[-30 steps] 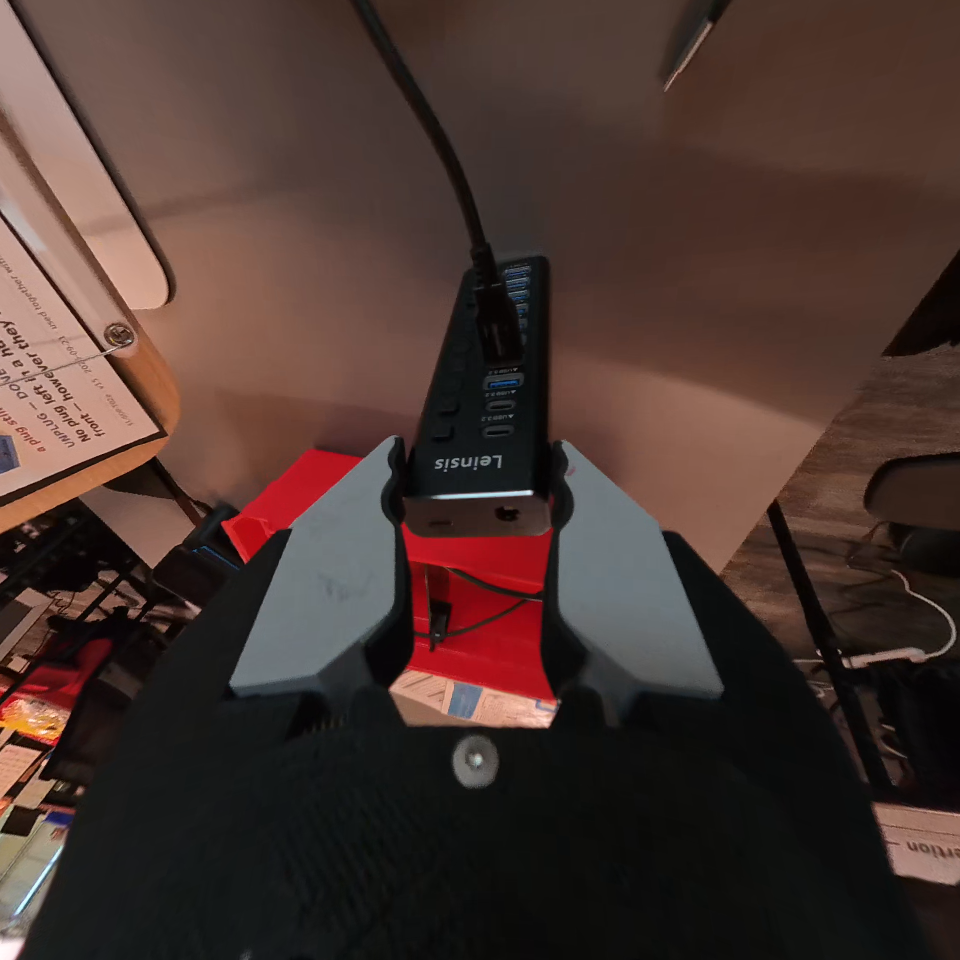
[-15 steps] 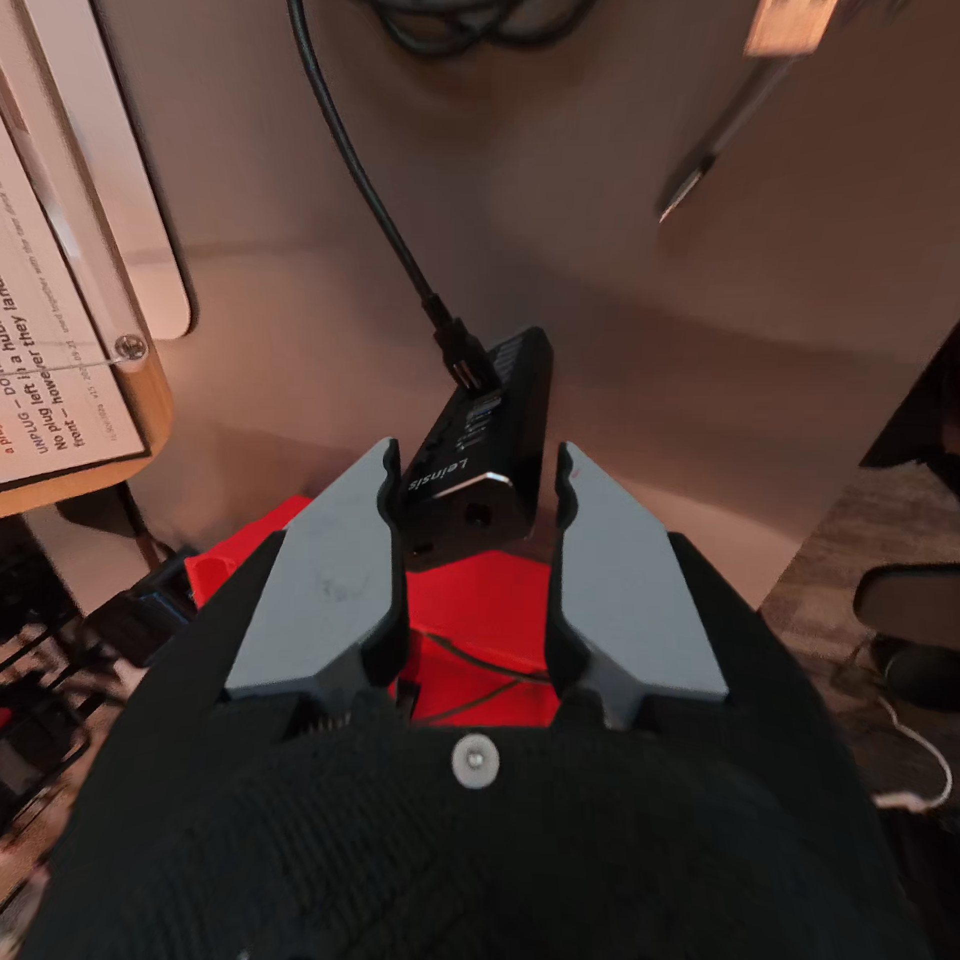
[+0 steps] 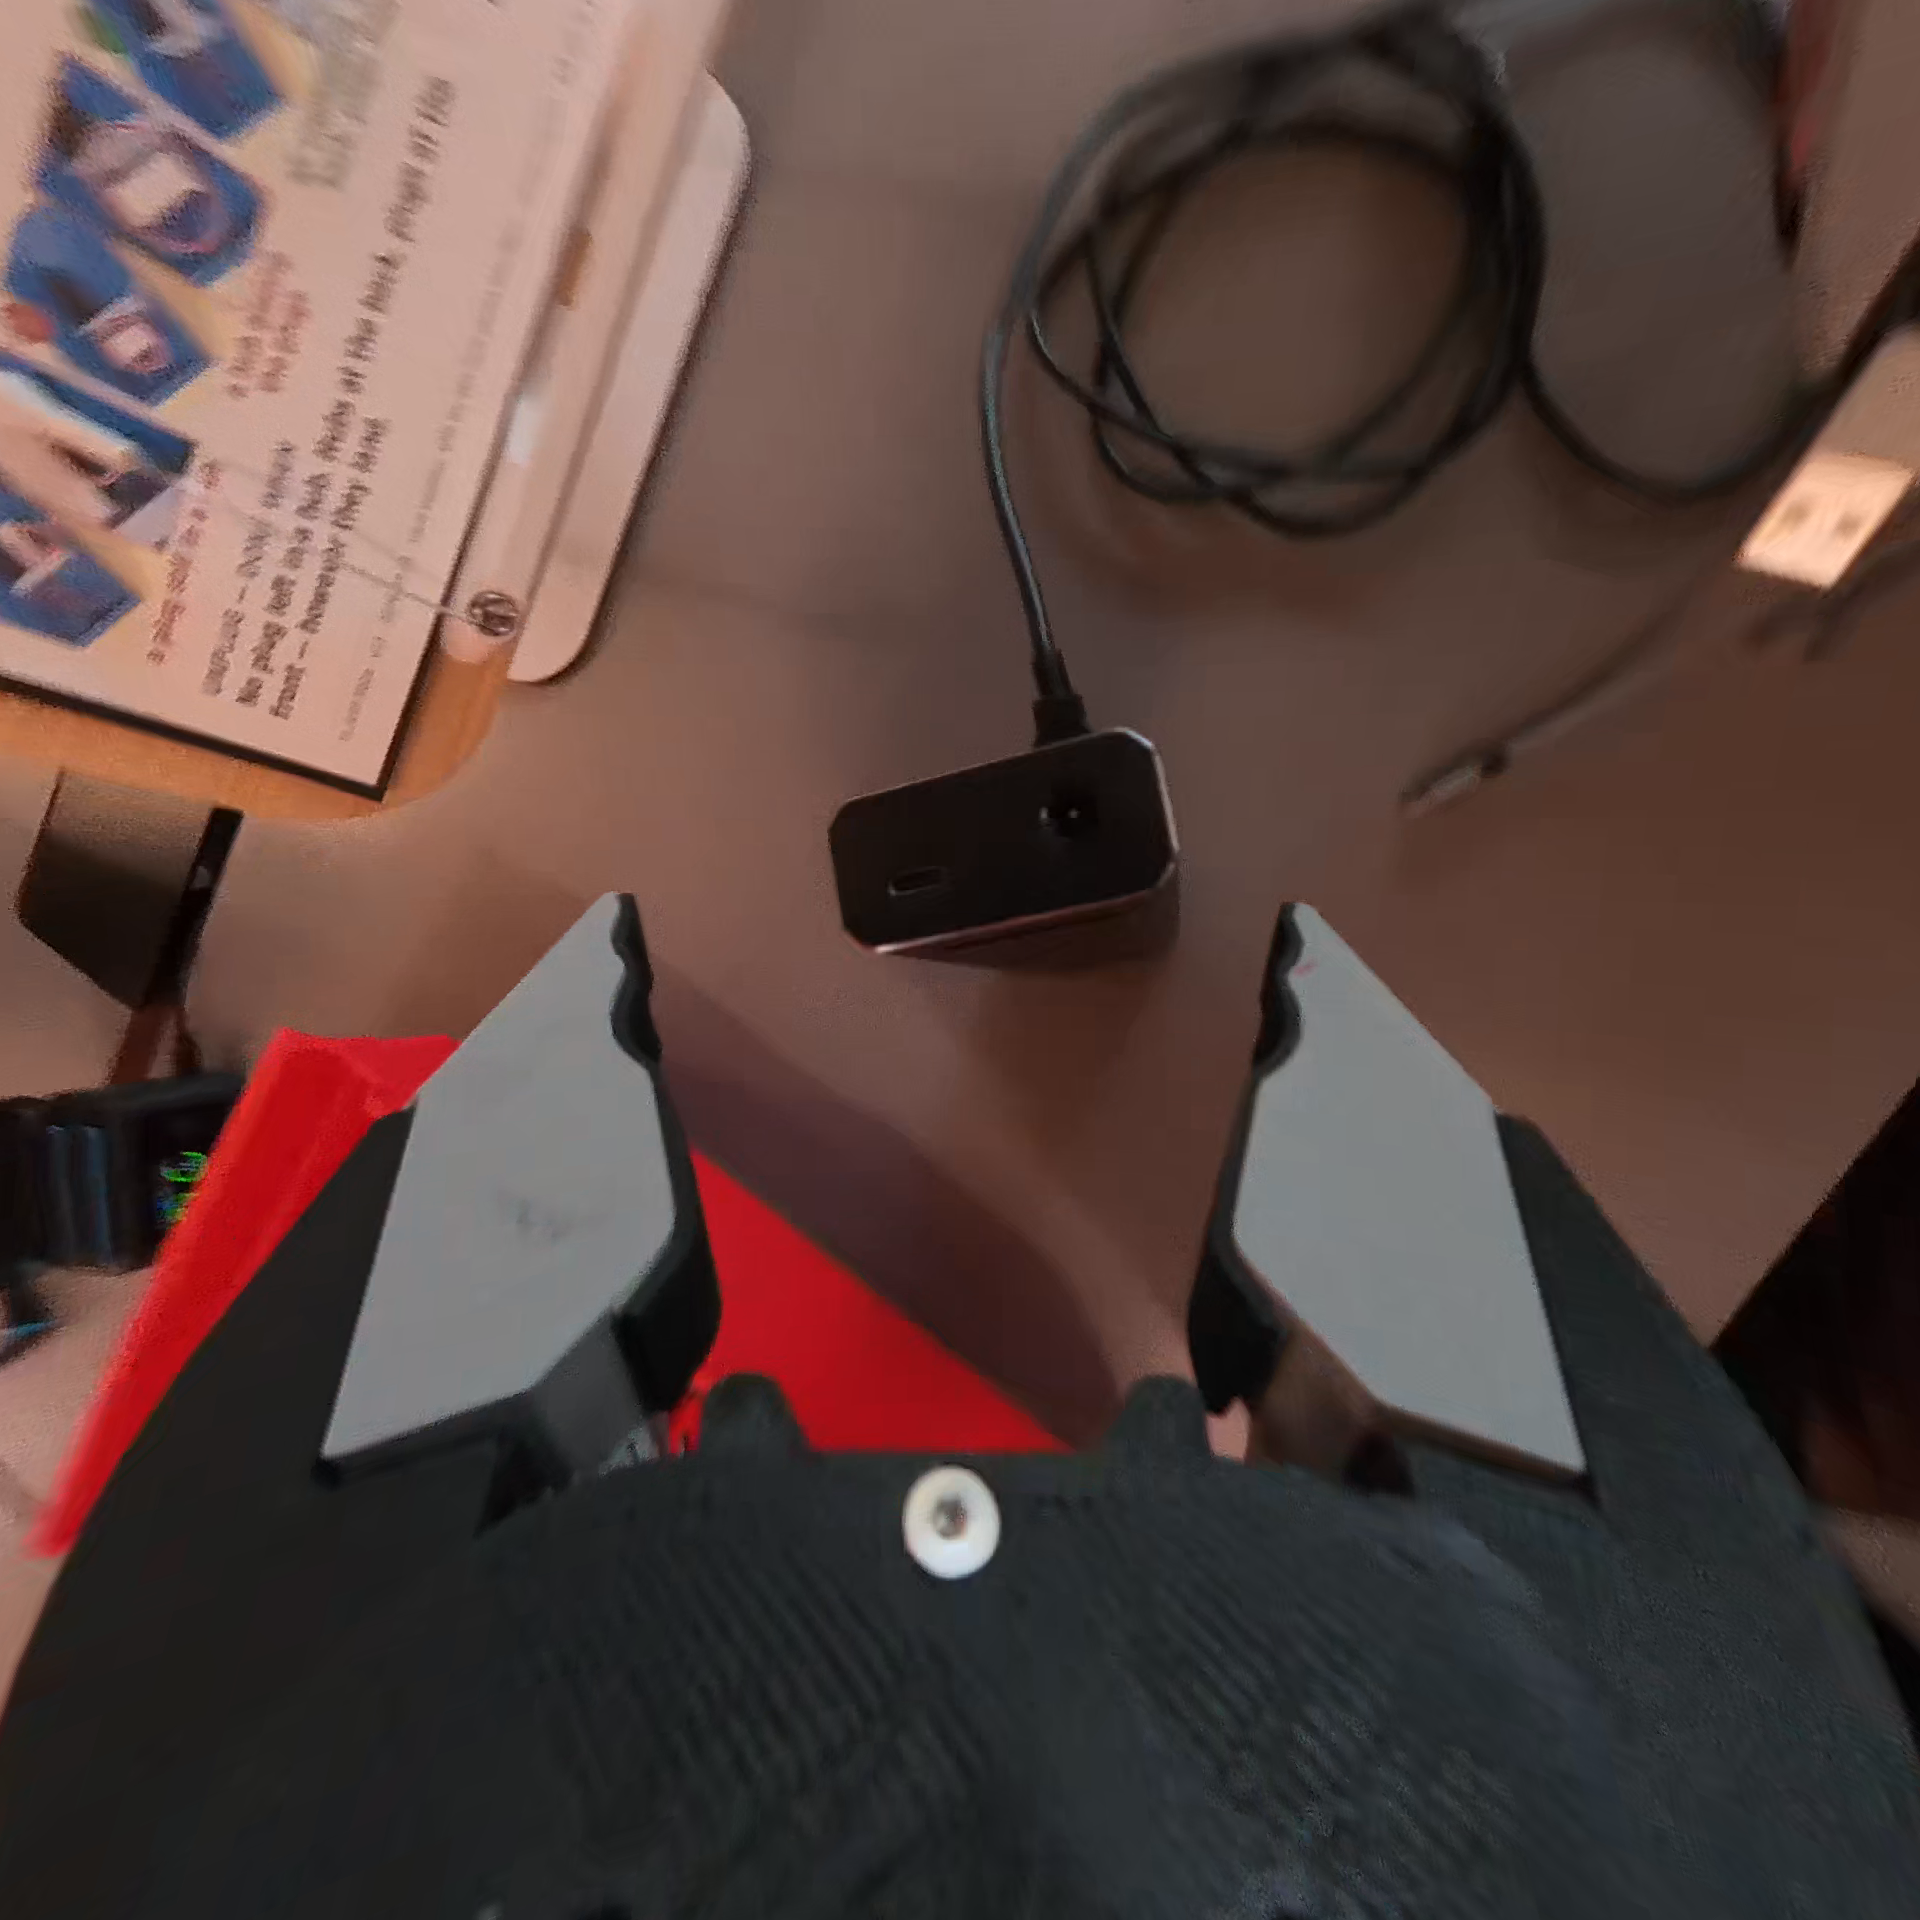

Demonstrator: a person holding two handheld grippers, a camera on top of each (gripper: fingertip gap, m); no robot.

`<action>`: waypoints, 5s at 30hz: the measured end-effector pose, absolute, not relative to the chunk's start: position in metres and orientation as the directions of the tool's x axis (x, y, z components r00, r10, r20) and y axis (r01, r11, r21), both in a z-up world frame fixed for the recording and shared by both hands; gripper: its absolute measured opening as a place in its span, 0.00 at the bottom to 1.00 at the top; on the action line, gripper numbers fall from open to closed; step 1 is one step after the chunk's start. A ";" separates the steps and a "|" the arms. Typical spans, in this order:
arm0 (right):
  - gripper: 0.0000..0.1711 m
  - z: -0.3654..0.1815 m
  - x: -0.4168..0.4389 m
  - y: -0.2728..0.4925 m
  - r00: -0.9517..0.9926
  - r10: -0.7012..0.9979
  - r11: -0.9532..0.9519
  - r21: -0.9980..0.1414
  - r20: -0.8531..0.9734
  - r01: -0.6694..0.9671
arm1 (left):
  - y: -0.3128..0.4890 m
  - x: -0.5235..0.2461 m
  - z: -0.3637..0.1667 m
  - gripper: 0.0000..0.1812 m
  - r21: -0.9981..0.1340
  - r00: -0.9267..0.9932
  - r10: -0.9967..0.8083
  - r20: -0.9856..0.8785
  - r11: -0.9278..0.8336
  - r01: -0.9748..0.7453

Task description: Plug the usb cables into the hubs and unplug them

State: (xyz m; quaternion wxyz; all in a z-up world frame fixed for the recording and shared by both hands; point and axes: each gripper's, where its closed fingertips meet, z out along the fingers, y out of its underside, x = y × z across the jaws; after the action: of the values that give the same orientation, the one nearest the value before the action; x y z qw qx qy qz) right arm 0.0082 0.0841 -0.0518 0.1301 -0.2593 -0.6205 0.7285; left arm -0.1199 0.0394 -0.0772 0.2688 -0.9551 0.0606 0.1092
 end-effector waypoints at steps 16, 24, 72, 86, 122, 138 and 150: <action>0.06 -0.056 0.006 0.084 -0.827 0.517 -0.187 -0.972 -0.220 0.142 | 0.059 -0.108 -0.166 0.49 -0.719 0.983 0.182 0.021 -0.681 0.142; 0.06 -0.058 0.005 0.082 -0.831 0.505 -0.190 -0.969 -0.234 0.158 | 0.069 -0.107 -0.173 0.37 -0.734 0.999 0.032 0.005 -0.679 0.025; 0.06 -0.041 0.023 0.053 -0.848 0.526 -0.160 -0.987 -0.068 -0.020 | 0.080 0.034 -0.054 0.37 -0.989 0.833 -0.545 -0.094 0.144 -0.018; 0.06 -0.059 0.019 0.053 -0.837 0.544 -0.061 -0.997 -0.064 0.037 | 0.086 0.030 -0.077 0.37 -0.998 0.855 -0.516 -0.046 -0.021 -0.066; 0.33 -0.082 0.006 0.061 -0.830 0.531 -0.027 -0.982 -0.173 0.188 | 0.079 0.014 -0.059 0.37 -0.994 0.866 -0.501 -0.008 0.097 0.047; 0.28 -0.122 -0.014 0.033 -0.777 0.628 0.219 -0.968 0.044 0.122 | 0.085 0.023 -0.066 0.37 -0.996 0.862 -0.505 -0.053 0.091 -0.007; 0.33 -0.122 -0.014 0.034 -0.780 0.626 0.185 -0.971 -0.001 0.150 | 0.083 0.026 -0.064 0.37 -0.995 0.854 -0.516 -0.064 0.103 -0.012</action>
State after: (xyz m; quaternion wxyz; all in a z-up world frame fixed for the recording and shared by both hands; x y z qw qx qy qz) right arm -0.0142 0.0338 -0.1224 0.2046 -0.2614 -0.7422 0.5822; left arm 0.0262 0.0830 -0.0644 0.7140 -0.6461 0.2042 -0.1763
